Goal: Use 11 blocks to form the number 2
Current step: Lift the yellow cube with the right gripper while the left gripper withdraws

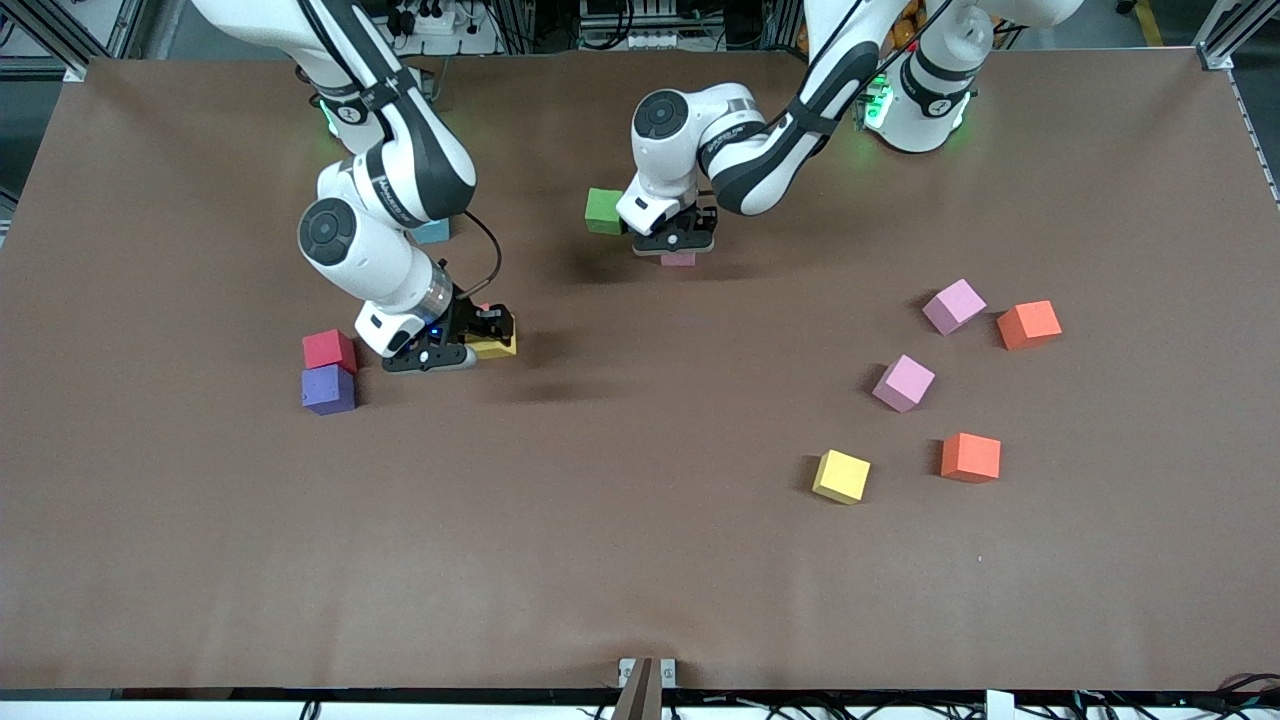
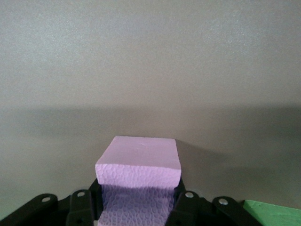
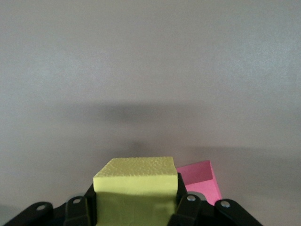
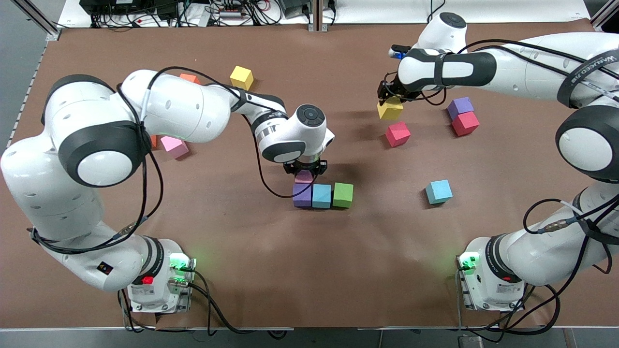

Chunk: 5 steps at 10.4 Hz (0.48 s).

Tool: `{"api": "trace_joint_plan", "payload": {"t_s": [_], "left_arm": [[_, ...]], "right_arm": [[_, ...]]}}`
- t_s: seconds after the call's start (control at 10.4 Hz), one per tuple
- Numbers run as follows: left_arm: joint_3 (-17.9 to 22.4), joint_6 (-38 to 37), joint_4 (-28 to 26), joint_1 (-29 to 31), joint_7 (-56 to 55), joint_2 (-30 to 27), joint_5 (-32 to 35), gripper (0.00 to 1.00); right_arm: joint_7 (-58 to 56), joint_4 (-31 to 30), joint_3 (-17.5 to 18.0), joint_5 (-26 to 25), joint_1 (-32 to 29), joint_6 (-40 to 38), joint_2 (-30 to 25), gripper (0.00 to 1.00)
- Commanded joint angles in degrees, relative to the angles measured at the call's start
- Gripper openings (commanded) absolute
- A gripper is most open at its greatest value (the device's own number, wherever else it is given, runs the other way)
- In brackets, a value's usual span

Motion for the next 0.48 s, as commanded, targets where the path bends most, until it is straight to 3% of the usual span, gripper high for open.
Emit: {"api": "trace_joint_plan", "payload": {"t_s": [0.0, 0.19, 0.29, 0.38], "left_arm": [[-0.5, 0.8, -0.9, 0.5, -0.2, -0.4, 1.6, 0.5], [-0.5, 0.8, -0.9, 0.5, -0.2, -0.1, 1.6, 0.56], [-0.5, 0.8, -0.9, 0.6, -0.3, -0.1, 1.5, 0.66], [-0.5, 0.7, -0.9, 0.6, -0.4, -0.1, 1.5, 1.0]], "right_arm": [[1.0, -1.1, -0.2, 0.7, 0.7, -0.2, -1.2, 0.6], [1.0, -1.3, -0.3, 0.7, 0.8, -0.4, -1.3, 0.6], [1.0, -1.4, -0.3, 0.7, 0.7, -0.7, -1.7, 0.61], [0.9, -1.5, -0.3, 0.7, 0.6, -1.1, -1.9, 0.61]]}}
